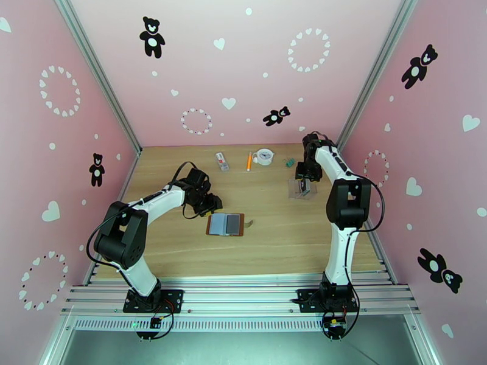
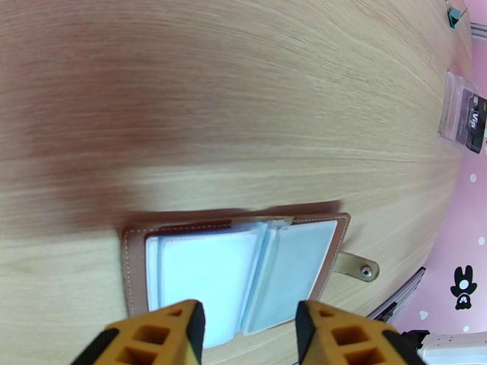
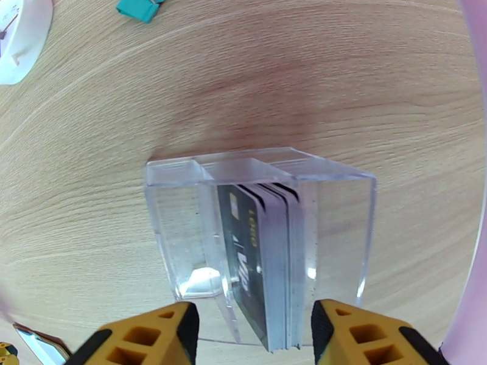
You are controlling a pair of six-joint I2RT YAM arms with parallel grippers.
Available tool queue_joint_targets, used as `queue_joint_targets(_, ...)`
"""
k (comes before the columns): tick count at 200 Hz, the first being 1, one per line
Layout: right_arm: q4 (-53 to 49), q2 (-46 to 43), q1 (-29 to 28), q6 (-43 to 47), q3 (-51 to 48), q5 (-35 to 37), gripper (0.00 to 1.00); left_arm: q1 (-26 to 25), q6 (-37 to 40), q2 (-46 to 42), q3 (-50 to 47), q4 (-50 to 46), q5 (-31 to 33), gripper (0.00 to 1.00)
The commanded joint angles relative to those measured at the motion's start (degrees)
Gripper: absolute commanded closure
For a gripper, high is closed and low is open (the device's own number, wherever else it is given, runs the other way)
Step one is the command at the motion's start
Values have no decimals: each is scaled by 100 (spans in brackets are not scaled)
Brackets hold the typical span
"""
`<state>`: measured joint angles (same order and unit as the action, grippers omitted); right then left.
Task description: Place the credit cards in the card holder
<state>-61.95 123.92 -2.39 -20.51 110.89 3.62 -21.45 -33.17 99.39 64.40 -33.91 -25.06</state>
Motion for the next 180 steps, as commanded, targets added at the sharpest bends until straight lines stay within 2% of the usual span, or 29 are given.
queue_joint_targets(1,-45,-2,-4,-23,-27,41,44,18,65,55,55,-67,-74,55)
queue_joint_targets(50,-358,297,0,-14,27,466,43,21,56,45,73,-92,-56,55)
queue_joint_targets(180,-570,546,7,-31,64,734,46,18,100,122,143,-133,-69,55)
